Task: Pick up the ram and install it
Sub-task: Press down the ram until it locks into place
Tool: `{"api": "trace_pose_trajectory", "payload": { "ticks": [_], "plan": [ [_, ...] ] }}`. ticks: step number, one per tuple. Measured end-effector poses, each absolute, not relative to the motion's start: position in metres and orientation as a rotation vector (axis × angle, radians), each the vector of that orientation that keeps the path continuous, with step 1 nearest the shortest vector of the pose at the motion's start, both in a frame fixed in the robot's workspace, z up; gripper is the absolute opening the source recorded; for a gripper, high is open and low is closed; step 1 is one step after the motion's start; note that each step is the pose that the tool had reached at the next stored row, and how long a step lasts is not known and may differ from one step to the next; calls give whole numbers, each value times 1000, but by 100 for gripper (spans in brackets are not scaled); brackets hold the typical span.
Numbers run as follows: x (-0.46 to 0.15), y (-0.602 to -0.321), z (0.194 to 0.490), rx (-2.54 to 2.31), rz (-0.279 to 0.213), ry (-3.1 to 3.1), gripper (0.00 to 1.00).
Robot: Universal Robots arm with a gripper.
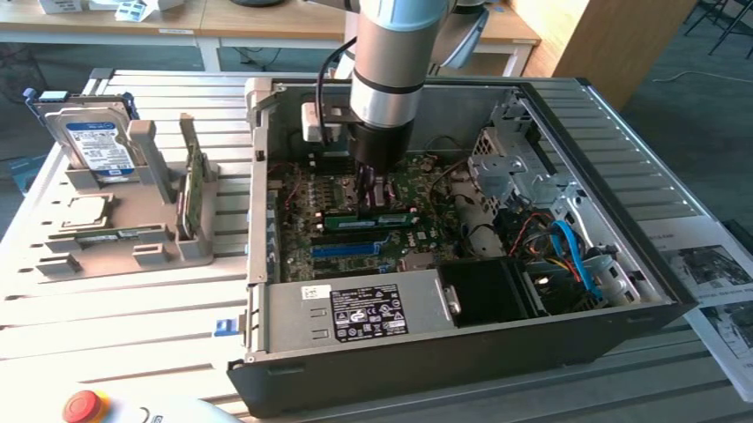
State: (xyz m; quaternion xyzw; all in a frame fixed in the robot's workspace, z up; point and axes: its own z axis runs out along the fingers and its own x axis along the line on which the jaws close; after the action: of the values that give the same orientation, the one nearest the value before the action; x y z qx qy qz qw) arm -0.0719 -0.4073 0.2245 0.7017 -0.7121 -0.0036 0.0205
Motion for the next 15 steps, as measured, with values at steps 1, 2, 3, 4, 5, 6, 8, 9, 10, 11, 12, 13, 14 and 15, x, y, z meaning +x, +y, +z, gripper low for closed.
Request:
{"api": "trace_pose_trajectory", "payload": {
  "ticks": [1, 2, 3, 4, 5, 6, 8, 9, 10, 11, 12, 13, 14, 15],
  "plan": [
    [-72, -407, 224, 2176, -11, -2208, 10],
    [-72, -407, 224, 2176, -11, -2208, 10],
    [-72, -407, 224, 2176, -11, -2208, 10],
    [-72, -407, 224, 2176, -11, -2208, 10],
    [-72, -407, 224, 2176, -11, -2208, 10],
    [-72, -407, 223, 2176, -11, -2208, 10],
    [-72, -407, 223, 2176, -11, -2208, 10],
    [-72, -407, 223, 2176, -11, -2208, 10],
    [-72, -407, 223, 2176, -11, -2208, 10],
    [-72, -407, 223, 2176, -11, -2208, 10],
    [-72, -407, 222, 2176, -11, -2208, 10],
    [-72, -407, 222, 2176, -11, -2209, 10],
    [-72, -407, 222, 2176, -11, -2209, 10],
    [-72, -407, 222, 2176, -11, -2208, 10]
  ]
}}
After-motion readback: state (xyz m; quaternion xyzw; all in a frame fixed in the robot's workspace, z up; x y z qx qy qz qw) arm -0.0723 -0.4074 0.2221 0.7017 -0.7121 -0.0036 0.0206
